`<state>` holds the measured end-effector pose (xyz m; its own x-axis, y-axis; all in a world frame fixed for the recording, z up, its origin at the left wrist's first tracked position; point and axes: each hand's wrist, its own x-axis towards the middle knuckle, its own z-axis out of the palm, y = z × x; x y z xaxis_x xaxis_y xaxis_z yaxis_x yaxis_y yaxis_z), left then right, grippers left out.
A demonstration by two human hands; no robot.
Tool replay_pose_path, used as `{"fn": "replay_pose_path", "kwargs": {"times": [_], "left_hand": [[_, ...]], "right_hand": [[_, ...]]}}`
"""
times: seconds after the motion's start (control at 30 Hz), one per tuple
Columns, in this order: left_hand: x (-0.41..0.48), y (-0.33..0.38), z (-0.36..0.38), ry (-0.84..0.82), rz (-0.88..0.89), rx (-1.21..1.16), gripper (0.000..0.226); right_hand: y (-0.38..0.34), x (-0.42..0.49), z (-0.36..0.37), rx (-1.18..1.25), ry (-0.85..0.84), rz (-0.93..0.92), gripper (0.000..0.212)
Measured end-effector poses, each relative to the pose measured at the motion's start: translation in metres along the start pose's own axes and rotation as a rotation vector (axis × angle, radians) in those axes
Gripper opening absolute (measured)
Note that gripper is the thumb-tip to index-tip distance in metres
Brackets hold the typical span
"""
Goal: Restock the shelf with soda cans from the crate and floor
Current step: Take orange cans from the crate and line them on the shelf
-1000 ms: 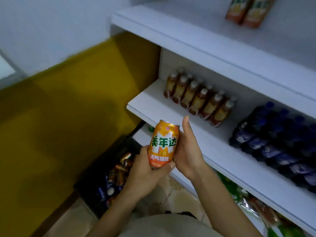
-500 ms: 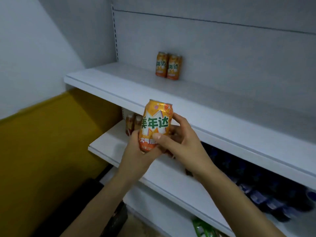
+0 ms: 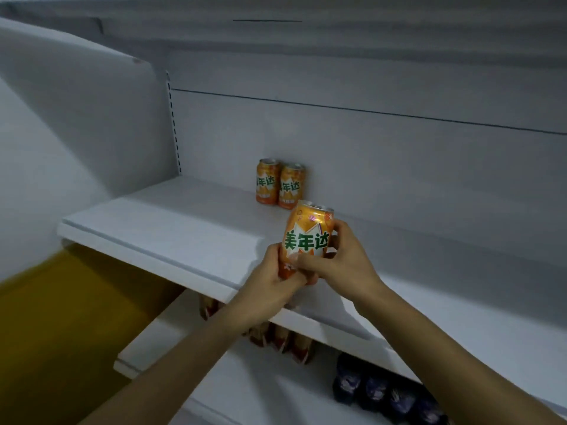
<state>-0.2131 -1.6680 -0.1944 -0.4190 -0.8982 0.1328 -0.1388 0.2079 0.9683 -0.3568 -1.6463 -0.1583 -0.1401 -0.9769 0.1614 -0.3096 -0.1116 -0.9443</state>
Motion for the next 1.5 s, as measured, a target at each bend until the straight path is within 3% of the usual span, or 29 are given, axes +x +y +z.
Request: {"fn": "replay_pose_path", "kwargs": {"times": [0.07, 0.2, 0.33, 0.47, 0.63, 0.73, 0.87, 1.07, 1.27, 1.37, 1.5], "left_hand": [[0.033, 0.004, -0.018, -0.06, 0.046, 0.118, 0.028], [0.099, 0.003, -0.047, -0.125, 0.121, 0.283, 0.042], [0.159, -0.021, -0.052, -0.119, 0.117, 0.404, 0.048], [0.198, -0.037, -0.05, -0.018, 0.171, 0.38, 0.066], [0.229, -0.052, -0.046, 0.067, 0.29, 0.486, 0.016], [0.238, -0.058, -0.044, 0.062, 0.307, 0.52, 0.012], [0.234, -0.059, -0.04, 0.017, 0.34, 0.489, 0.027], [0.238, -0.045, -0.029, -0.064, 0.24, 0.484, 0.03], [0.212, -0.031, -0.043, -0.101, 0.174, 0.549, 0.042], [0.18, -0.018, -0.066, 0.0, 0.081, 0.698, 0.04], [0.114, 0.004, -0.105, 0.168, 0.011, 0.786, 0.039]], "right_hand": [[0.005, 0.032, 0.006, -0.029, 0.057, 0.007, 0.069], [0.019, 0.093, 0.019, -0.117, 0.166, 0.056, 0.074], [0.037, 0.139, 0.026, -0.104, 0.28, 0.09, 0.078], [0.044, 0.172, 0.024, -0.124, 0.352, 0.082, 0.079], [0.05, 0.198, 0.022, -0.156, 0.386, 0.072, 0.08], [0.058, 0.209, 0.021, -0.229, 0.41, 0.08, 0.079], [0.064, 0.217, 0.021, -0.245, 0.452, 0.119, 0.079], [0.056, 0.227, 0.016, -0.33, 0.437, 0.179, 0.069], [0.05, 0.19, 0.015, -0.35, 0.452, 0.235, 0.081], [0.04, 0.159, 0.015, -0.392, 0.261, 0.164, 0.068], [0.007, 0.118, 0.023, -0.492, -0.092, 0.069, 0.069]]}}
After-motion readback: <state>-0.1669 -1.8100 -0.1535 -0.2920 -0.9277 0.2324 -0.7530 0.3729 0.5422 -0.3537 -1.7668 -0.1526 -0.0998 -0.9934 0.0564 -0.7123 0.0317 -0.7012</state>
